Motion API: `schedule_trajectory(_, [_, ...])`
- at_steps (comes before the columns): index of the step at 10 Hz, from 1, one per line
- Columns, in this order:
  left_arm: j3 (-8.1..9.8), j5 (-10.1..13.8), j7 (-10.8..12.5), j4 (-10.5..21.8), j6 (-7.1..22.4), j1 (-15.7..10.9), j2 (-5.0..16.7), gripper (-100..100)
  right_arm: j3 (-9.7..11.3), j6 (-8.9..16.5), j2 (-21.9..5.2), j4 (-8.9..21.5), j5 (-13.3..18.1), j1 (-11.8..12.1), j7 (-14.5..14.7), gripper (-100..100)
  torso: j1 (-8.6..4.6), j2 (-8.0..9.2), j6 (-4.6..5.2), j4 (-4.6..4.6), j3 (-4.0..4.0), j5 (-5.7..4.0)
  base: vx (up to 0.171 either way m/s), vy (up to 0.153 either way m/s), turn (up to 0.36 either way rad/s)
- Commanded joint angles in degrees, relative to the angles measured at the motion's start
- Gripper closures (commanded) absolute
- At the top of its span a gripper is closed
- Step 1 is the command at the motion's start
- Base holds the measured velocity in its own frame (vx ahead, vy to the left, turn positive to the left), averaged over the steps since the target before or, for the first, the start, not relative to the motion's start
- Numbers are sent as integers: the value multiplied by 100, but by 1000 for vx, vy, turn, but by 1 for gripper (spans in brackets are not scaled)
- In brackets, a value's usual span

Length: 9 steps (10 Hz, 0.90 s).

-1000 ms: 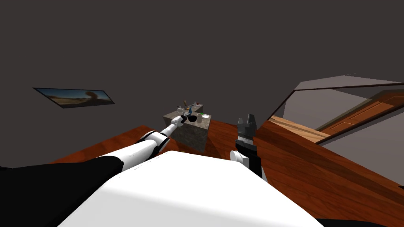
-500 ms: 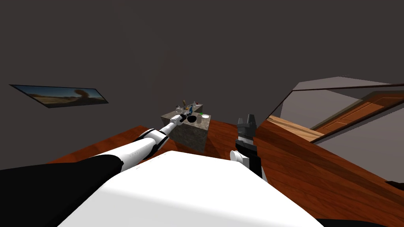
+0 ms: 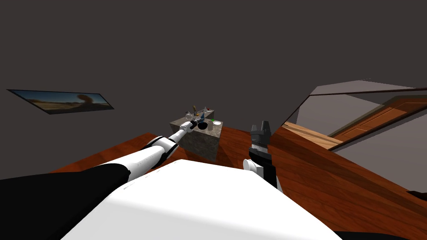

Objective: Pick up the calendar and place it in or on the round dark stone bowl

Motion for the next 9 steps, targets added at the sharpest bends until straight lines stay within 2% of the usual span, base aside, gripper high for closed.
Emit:
schedule_trajectory(1, [0, 0, 0, 0, 0, 0, 0, -100, 0, 0, 0, 0, 0, 0, 0, 0, 0, 0, 0, 0, 0, 0, 0, 0, 0])
schedule_trajectory(2, [0, 0, 0, 0, 0, 0, 0, 0, 0, 0, 0, 0, 0, 0, 0, 0, 0, 0, 0, 0, 0, 0, 0, 0, 0])
schedule_trajectory(3, [-155, 16, 206, 153, 12, -286, 205, -100, 0, 0, 0, 0, 0, 0, 0, 0, 0, 0, 0, 0, 0, 0, -63, -17, -91])
schedule_trajectory(5, [-155, 16, 206, 153, 12, -300, 205, -100, 0, 0, 0, 0, 0, -1, 0, 0, -8, 28, 0, 7, 16, -2, -63, -20, -23])
schedule_trajectory(9, [-464, 49, 618, 459, 36, -899, 614, -100, 1, 0, 0, 0, 0, -1, 0, 0, -13, 32, 1, 7, 18, -3, -71, -28, -62])
